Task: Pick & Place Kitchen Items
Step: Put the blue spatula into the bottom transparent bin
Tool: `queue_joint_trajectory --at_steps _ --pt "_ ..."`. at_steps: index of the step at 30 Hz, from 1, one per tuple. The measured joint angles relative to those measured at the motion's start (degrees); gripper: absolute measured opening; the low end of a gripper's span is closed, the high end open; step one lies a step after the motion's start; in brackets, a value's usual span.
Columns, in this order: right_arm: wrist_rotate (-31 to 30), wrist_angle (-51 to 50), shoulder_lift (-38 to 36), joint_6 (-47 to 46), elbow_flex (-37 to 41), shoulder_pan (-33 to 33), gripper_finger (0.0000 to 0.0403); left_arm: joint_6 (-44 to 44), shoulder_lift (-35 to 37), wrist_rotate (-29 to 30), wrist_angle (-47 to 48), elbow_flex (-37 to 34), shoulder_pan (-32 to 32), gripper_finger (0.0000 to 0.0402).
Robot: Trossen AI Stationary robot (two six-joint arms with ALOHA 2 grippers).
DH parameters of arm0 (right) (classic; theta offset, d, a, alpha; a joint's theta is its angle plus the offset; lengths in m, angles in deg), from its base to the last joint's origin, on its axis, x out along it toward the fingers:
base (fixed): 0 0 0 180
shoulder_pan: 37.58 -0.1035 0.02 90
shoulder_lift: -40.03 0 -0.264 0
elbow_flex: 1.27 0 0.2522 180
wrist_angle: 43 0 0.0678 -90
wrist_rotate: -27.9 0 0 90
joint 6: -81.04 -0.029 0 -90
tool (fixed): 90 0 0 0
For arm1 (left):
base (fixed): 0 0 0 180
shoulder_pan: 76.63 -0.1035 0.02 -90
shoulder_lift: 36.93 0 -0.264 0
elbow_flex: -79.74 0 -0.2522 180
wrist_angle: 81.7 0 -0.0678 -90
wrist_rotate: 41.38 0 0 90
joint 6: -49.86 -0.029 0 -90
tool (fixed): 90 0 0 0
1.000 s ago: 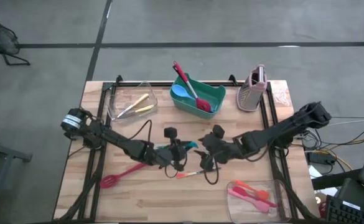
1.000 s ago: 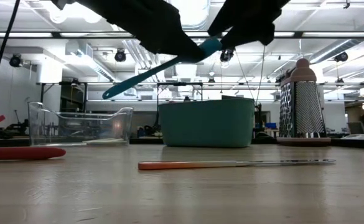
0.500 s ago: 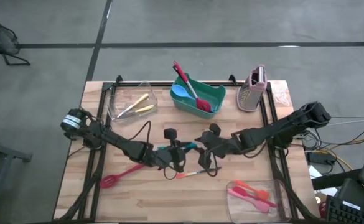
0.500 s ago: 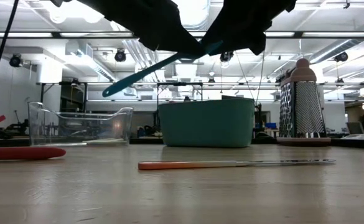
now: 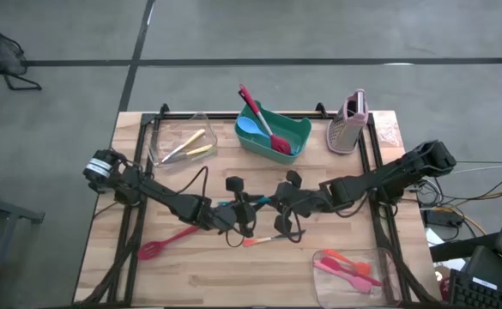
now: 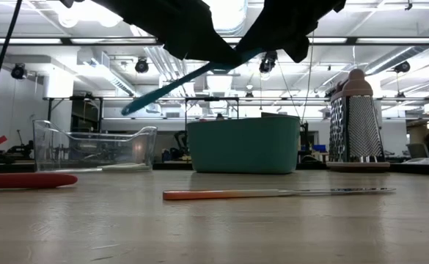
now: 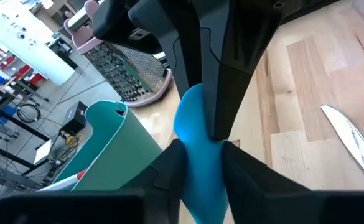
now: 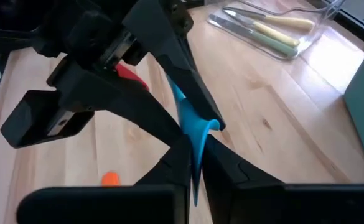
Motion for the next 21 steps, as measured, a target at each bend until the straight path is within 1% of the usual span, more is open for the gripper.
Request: queue_joint_trajectory --at_steps 6,10,15,19,21 --pt "0.27 -1.21 -0.60 0.12 -0.11 -0.18 0.0015 0.69 0.09 0.24 -0.27 0.05 0.15 0.0177" --pt "0.20 -3.13 -2.94 -0.42 -0.11 -1.78 0.0014 2.09 0.58 0.81 -0.70 0.05 0.45 0.0215" --pt "-1.40 -9.06 -8.59 -5.30 0.18 -6.75 0.0013 4.35 2.78 0.90 -0.79 0.05 2.06 0.0233" --pt "-5.05 -16.84 -13.48 -9.22 0.83 -13.96 0.0012 3.75 5.27 1.04 -1.09 0.05 3.87 0.0234" --pt "-6.54 -20.55 -16.00 -10.70 0.83 -18.58 0.0012 3.22 6.37 1.11 -1.29 0.05 4.54 0.0234"
